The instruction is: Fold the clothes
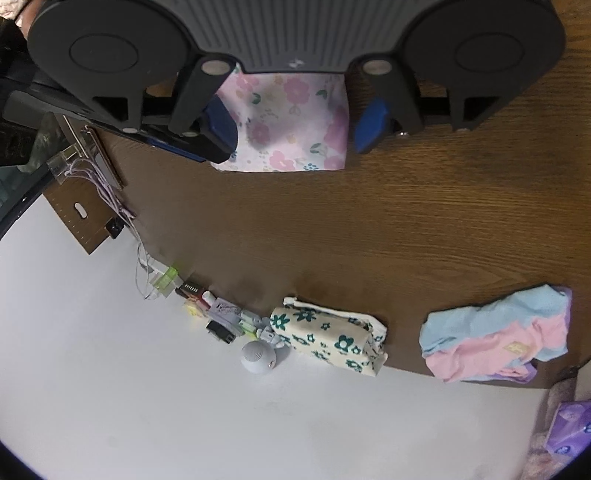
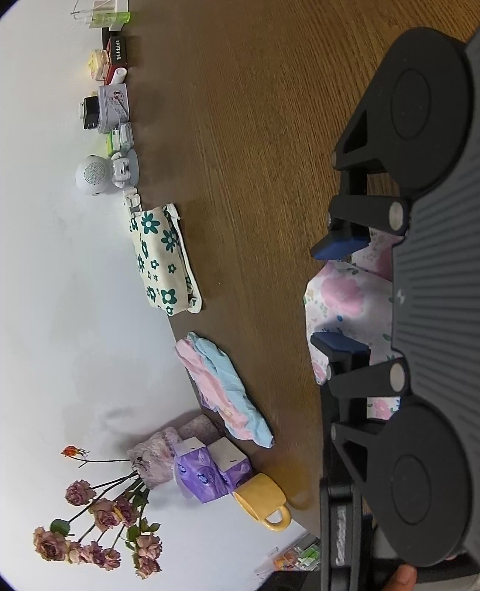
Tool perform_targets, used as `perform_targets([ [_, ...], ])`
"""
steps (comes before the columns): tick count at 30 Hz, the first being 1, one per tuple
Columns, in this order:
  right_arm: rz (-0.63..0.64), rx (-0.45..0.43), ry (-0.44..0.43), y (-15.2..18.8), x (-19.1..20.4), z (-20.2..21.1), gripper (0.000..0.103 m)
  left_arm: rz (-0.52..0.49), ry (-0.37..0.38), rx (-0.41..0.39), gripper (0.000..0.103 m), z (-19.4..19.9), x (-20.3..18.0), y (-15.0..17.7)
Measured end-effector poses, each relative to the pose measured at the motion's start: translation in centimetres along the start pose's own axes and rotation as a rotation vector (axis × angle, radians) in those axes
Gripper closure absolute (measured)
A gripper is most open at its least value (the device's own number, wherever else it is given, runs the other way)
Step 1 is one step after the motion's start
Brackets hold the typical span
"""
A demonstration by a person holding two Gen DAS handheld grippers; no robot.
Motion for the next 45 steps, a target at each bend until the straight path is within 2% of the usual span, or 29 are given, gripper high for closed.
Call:
perform_targets([
  [2,0.001,-0.005,-0.027,-0.7,-0.3,0.2,0.046,-0.041,-0.005,-0.017,0.028,1.5,-0.6,0.4],
  [5,0.032,-0.013,-0.052,-1.8,-0.7,0.5,0.040,-0.150,0.007,-0.028,0.026,4.5,-2.1,2.0],
  [11,0.134,0.076,-0.107,-2.9,-0.1,-1.6,0.038,-0.295,0.023,0.014,0.023,8.3,-4.2,7.0],
  [18,0.176,0.192,-0.195,-2.8,0.7,-4.0,0.039,-0.367,-0.026,0.042,0.025,8.6,-4.7,10.1],
  [19,0.178,0.207,-0.208,-2.7,0.8,-4.1,0.041,-0.375,-0.036,0.042,0.025,8.5,-4.7,10.3],
  [21,0.177,0.230,-0.214,-2.5,0.8,-4.2,0.053,-0.378,-0.063,0.047,0.027,8.2,-4.5,10.3],
  [22,0.175,0.239,-0.217,-2.4,0.7,-4.2,0.060,-0.381,-0.071,0.047,0.035,8.1,-4.4,10.3],
  [24,0.170,0.261,-0.229,-2.2,0.5,-4.0,0.069,-0.379,-0.090,0.051,0.043,7.8,-3.7,10.0],
  [26,0.167,0.280,-0.240,-2.0,0.2,-3.7,0.078,-0.376,-0.110,0.056,0.056,7.5,-3.0,9.7],
  [28,0.163,0.291,-0.239,-1.8,-0.2,-3.1,0.082,-0.373,-0.129,0.061,0.059,7.2,-2.3,9.4],
  [36,0.086,0.322,-0.240,-0.6,-2.1,0.5,0.087,-0.322,-0.178,0.052,0.061,6.9,0.9,7.5],
  [42,0.061,0.336,-0.241,2.2,-2.3,3.9,0.087,-0.259,-0.205,0.041,0.061,7.0,3.1,6.6],
  [45,0.060,0.334,-0.236,3.7,-1.7,5.5,0.087,-0.225,-0.213,0.037,0.057,7.5,3.9,6.6],
])
Point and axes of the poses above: each gripper's, at about its wrist camera, not at the fingertips, and z roughly against the way its jaws point, x to its left, y to its underside, the point moved 6 cm from there along -z, roughly the way its jaws point, and after that the axes turned 9 degrees about -z, right-handed, at the moved point
